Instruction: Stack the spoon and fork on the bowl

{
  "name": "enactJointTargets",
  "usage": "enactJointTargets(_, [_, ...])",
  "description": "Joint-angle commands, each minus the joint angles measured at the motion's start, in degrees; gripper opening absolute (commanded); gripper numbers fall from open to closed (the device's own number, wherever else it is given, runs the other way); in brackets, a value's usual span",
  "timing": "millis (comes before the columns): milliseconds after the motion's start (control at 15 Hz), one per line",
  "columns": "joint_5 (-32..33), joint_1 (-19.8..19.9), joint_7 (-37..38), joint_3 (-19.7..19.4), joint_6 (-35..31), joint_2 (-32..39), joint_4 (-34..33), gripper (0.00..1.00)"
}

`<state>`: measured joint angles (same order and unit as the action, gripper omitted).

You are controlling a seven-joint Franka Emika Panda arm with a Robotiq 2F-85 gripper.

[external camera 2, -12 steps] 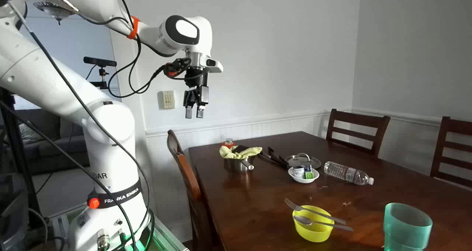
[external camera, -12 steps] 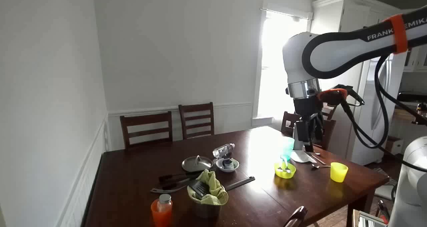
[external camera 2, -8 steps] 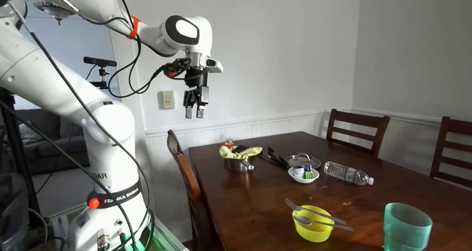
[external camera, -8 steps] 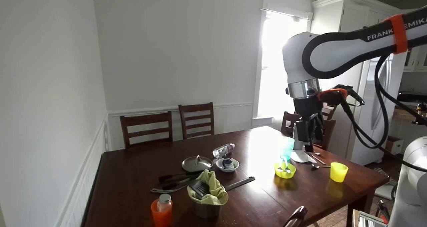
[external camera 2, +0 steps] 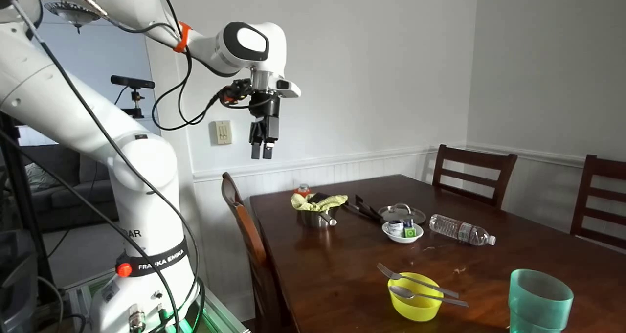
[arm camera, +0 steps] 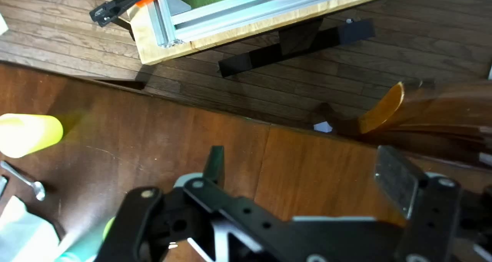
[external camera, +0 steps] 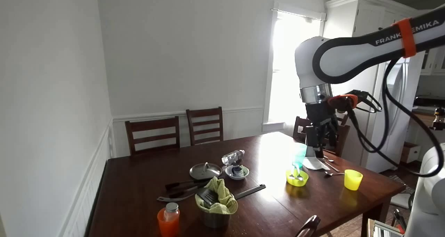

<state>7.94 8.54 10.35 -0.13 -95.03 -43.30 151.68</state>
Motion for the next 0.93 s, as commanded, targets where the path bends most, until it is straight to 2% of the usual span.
enactJointTargets(0, [3.67, 5.62, 5.29, -3.26, -7.19, 7.02, -2.32, 1.0])
enactJointTargets(200, [4.42, 9.67, 8.8, -6.09, -18.09, 12.42, -3.76, 1.0])
enactJointTargets(600, [0.27, 14.38, 15.12, -10.99, -38.22, 22.55, -4.94, 1.0])
enactJointTargets(733, [-1.29, 14.88, 15.87, -12.23, -42.41, 25.66, -5.31, 1.0])
enactJointTargets(800, [0.59, 14.65, 14.34, -11.1, -39.47, 22.03, -3.73, 1.0])
enactJointTargets(867, [0.12, 14.87, 14.53, -11.68, -41.04, 23.48, -3.89, 1.0])
